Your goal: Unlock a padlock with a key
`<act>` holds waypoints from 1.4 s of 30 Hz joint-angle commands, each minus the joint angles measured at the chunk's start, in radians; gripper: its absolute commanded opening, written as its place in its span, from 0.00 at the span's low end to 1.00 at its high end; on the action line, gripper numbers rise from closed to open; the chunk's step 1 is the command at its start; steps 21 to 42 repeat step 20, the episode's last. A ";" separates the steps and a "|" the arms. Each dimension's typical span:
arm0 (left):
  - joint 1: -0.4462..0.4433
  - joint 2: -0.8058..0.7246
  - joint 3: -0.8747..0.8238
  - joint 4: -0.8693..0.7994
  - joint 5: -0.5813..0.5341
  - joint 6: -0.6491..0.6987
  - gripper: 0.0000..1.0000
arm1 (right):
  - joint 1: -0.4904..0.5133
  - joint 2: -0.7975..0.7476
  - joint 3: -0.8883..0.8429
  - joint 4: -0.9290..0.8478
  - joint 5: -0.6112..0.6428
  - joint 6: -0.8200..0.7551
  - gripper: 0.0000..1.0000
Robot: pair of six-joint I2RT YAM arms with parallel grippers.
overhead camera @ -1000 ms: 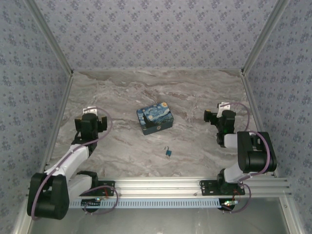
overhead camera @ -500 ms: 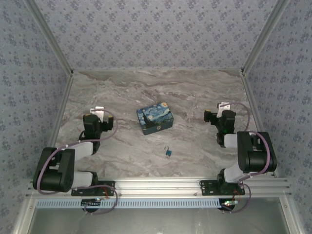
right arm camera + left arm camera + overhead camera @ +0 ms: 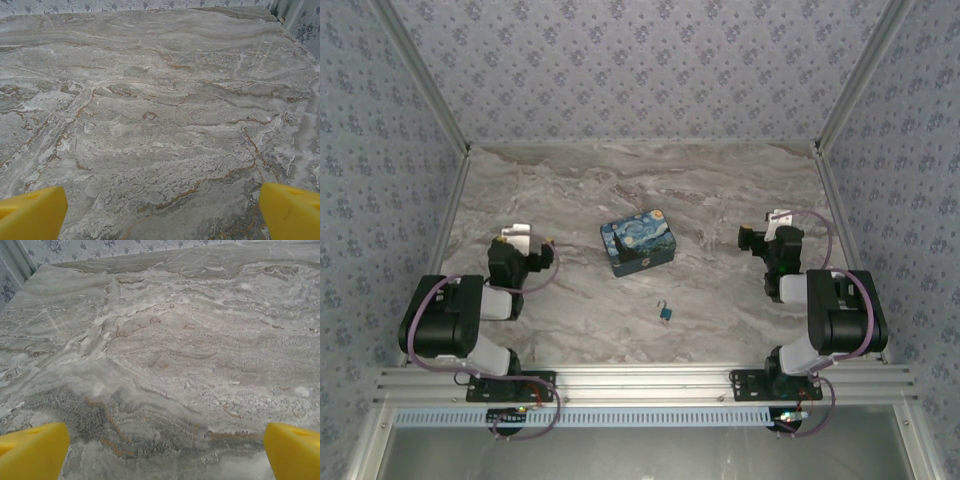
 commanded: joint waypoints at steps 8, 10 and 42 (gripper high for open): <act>0.071 0.019 0.155 -0.169 0.019 -0.104 0.99 | 0.010 0.003 0.011 -0.004 0.018 -0.020 1.00; 0.067 0.020 0.155 -0.170 0.014 -0.102 0.99 | 0.009 0.003 0.011 -0.004 0.017 -0.019 1.00; 0.054 0.020 0.158 -0.173 -0.014 -0.094 0.99 | 0.010 0.004 0.011 -0.005 0.015 -0.019 1.00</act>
